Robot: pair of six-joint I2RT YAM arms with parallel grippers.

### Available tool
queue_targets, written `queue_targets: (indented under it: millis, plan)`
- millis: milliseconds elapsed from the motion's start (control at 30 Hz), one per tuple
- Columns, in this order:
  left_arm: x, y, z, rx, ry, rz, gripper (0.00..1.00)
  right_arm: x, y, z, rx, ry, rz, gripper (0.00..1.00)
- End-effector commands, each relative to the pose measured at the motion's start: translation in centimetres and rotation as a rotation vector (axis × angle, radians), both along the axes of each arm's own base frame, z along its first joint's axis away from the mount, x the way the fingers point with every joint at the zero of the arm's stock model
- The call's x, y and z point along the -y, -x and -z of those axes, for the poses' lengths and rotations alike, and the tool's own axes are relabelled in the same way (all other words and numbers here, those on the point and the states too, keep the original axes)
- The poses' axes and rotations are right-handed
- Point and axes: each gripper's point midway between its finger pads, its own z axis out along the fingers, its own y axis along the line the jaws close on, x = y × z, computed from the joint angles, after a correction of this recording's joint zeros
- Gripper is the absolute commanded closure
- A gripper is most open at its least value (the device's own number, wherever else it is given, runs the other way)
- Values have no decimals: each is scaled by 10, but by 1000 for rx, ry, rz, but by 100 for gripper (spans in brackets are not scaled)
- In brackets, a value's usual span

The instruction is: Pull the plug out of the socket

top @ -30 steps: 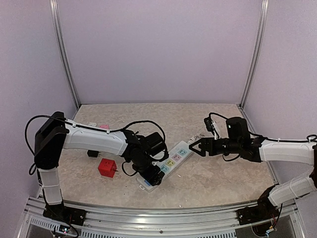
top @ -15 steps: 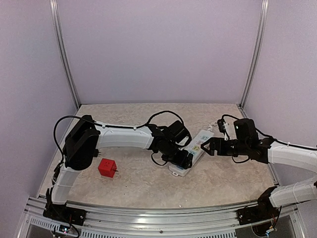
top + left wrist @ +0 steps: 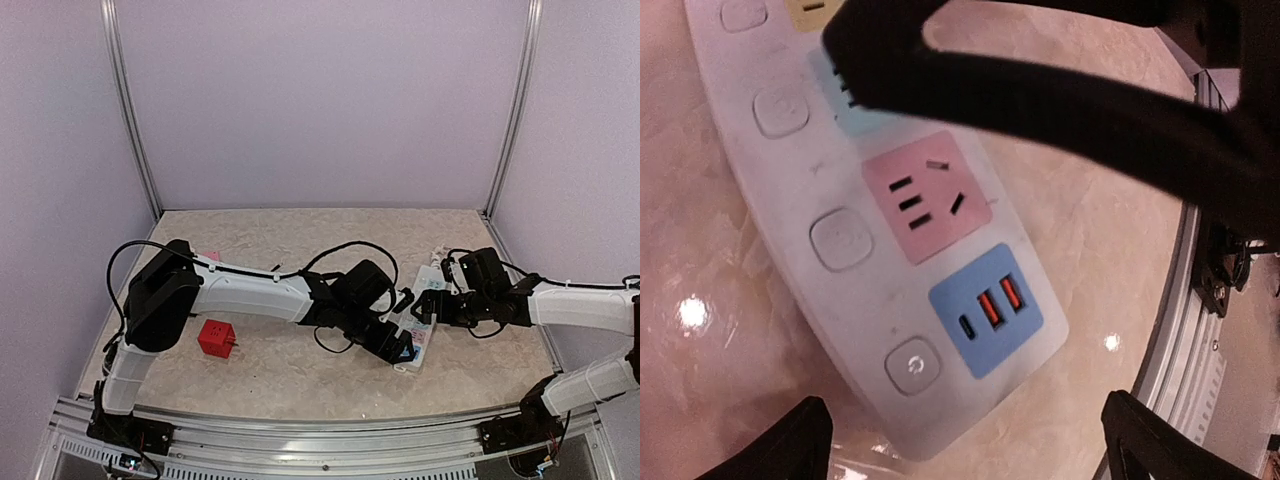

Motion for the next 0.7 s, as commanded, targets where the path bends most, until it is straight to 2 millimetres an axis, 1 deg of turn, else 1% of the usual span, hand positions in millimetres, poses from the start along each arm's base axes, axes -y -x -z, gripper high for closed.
queue_targets:
  millis: [0,33,67,133,167,333,367,500,600,667]
  plan:
    - [-15,-3,-41,42,91,-16,8,12,0,5,-39,16,83,1]
    - [-20,-2,-51,57,102,-21,7,11,0,6,-39,2,89,1]
    - [-26,-2,-52,65,97,-27,6,10,0,6,-38,-12,94,1]
    - [-36,-1,-66,87,110,-43,4,7,0,8,-44,-32,101,0]
    - [-41,-1,-68,92,107,-54,2,5,1,9,-47,-38,100,0]
    - [-60,-3,-86,130,116,-111,1,5,-3,18,-80,10,124,0]
    - [-63,-4,-92,142,120,-124,1,4,-5,17,-87,20,125,0]
    - [-74,-11,-104,183,117,-171,1,8,-14,18,-95,96,172,0]
    - [-78,-11,-110,197,119,-179,1,4,-19,21,-115,110,188,0]
    - [-79,-12,-111,204,116,-181,1,-1,-22,28,-134,121,185,0]
